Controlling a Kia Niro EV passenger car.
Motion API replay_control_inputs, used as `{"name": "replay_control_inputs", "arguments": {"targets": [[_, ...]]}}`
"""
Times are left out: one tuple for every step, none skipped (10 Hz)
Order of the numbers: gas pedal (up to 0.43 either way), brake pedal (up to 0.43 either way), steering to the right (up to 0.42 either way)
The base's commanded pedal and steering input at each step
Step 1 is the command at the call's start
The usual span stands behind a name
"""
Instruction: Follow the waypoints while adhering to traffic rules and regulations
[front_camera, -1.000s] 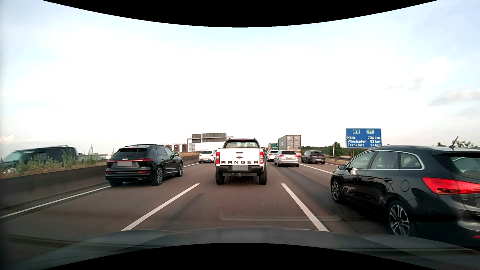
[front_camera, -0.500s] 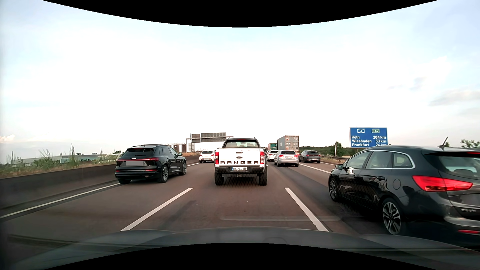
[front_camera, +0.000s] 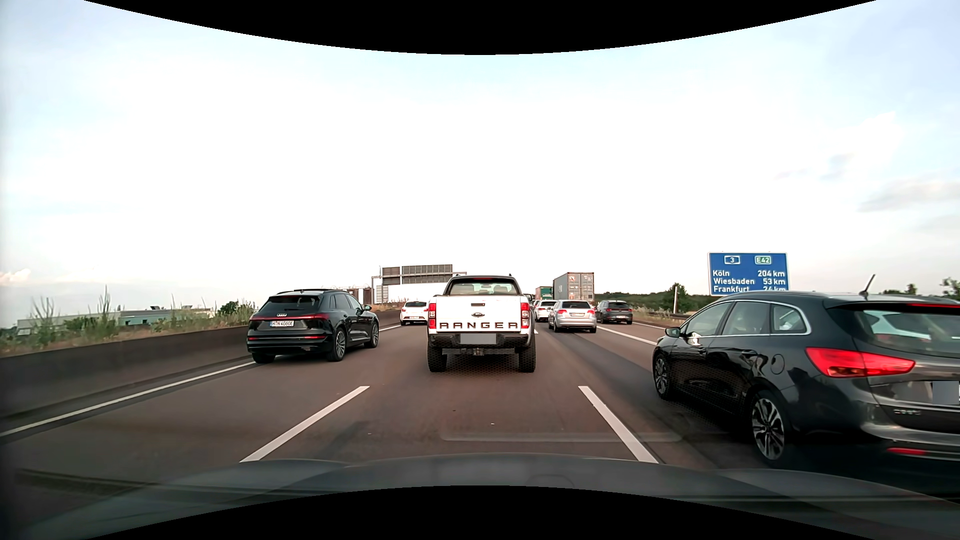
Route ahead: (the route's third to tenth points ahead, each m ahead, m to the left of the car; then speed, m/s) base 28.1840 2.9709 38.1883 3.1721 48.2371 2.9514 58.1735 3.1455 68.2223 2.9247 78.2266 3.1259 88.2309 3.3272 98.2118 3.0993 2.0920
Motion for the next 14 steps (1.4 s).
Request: {"name": "replay_control_inputs", "arguments": {"targets": [[0.0, 0.0, -0.007], [0.0, 0.0, -0.006], [0.0, 0.0, -0.006], [0.0, 0.0, -0.006], [0.0, 0.0, -0.006], [0.0, 0.0, -0.006], [0.0, 0.0, -0.006], [0.0, 0.0, -0.006], [0.0, 0.0, -0.005], [0.0, 0.0, -0.004], [0.0, 0.0, -0.003], [0.0, 0.0, -0.004], [0.0, 0.0, -0.004], [0.0, 0.0, -0.004]]}}
